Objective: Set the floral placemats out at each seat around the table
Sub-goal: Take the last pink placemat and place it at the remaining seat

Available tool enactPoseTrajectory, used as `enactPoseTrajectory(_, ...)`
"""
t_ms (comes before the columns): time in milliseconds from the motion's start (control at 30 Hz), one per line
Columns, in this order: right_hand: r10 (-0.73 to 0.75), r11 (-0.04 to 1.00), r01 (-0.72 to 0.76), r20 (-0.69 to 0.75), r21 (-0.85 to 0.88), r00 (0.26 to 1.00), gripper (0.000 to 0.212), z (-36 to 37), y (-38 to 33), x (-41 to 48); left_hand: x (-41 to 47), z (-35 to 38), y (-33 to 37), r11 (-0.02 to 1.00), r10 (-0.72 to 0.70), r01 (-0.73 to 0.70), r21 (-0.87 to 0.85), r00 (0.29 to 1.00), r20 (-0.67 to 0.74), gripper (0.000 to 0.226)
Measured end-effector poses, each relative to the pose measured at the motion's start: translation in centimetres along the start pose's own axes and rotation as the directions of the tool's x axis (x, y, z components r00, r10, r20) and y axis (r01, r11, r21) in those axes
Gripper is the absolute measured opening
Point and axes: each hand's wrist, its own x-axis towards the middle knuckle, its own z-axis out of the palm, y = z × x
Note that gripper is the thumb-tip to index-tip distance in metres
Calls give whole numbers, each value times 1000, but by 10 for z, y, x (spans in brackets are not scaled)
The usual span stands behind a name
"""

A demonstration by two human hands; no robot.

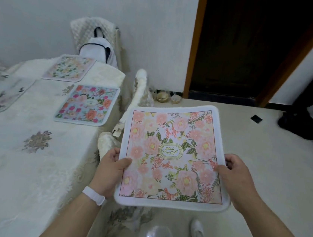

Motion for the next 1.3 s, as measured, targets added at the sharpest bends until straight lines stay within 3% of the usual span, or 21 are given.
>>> enactPoseTrajectory(167, -81, 994, 93, 189, -52, 979, 18, -14, -30, 67, -1, 30, 8, 999, 14, -20, -32, 985, -173, 17)
enactPoseTrajectory(333, -134, 984, 171, 406, -55, 904, 15, 8, -60, 113, -22, 32, 17, 993, 64, -96, -74, 932, -356, 22)
enactPoseTrajectory(500, -135, 971, 227, 620, -71, 773, 17, 75, -84, 111, -58, -10, 15, 991, 81, -130, -39, 795, -601, 18)
enactPoseTrajectory(700, -144, 936, 340, 788, -87, 598, 18, 165, -107, 77, -98, -71, -7, 990, 74, -142, -18, 618, -783, 15)
enactPoseTrajectory(767, -153, 919, 385, 828, -80, 539, 19, 197, -116, 63, -103, -97, -16, 984, 60, -173, -49, 570, -819, 16)
enactPoseTrajectory(867, -161, 894, 437, 844, -95, 512, 13, 242, -126, 48, -101, -130, -25, 966, 20, -228, -119, 525, -851, 14)
enactPoseTrajectory(1300, -165, 770, 617, 882, -164, 441, 12, 378, -130, 23, -67, -227, -58, 915, -127, -267, -301, 517, -847, 16)
